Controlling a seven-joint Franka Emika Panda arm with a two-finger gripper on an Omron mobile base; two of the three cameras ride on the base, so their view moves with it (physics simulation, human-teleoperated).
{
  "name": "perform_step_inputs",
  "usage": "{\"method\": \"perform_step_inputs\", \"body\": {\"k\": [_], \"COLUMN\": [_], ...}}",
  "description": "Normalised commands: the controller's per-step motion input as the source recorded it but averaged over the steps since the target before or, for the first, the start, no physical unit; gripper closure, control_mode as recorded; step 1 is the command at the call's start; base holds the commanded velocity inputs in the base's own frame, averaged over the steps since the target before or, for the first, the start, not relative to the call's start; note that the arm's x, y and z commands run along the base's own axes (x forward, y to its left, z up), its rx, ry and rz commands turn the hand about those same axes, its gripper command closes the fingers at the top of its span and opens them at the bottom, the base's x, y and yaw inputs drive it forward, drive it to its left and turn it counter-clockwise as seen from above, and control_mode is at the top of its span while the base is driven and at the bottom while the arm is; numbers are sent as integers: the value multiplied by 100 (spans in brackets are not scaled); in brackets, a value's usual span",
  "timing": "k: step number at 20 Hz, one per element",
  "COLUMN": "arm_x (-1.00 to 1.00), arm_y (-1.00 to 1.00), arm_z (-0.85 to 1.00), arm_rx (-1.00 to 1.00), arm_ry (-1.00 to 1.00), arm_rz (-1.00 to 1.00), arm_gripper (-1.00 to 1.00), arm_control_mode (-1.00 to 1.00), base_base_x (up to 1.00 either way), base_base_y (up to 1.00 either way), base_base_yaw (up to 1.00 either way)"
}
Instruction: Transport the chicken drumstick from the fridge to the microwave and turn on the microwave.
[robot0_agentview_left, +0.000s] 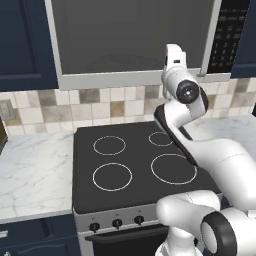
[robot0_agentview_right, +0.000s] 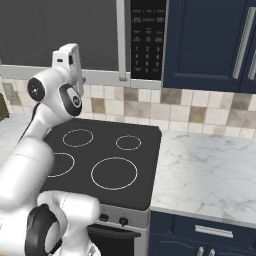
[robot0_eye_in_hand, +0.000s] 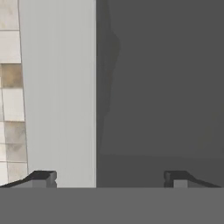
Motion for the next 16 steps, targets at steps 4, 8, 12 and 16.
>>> {"method": "perform_step_inputs", "body": {"k": [4, 8, 12, 16], "arm_x": [-37, -42, -44, -39], "arm_y": [-26, -28, -32, -22], "arm_z": [17, 21, 17, 7], "arm_rx": [0, 0, 0, 0], "arm_ry": [0, 0, 0, 0], "arm_rz": [3, 6, 8, 8], "arm_gripper": [-100, -100, -100, -100], "arm_control_mode": [-100, -100, -100, -100], "base_base_x": [0, 0, 0, 0], "base_base_y": [0, 0, 0, 0], "base_base_yaw": [0, 0, 0, 0]}}
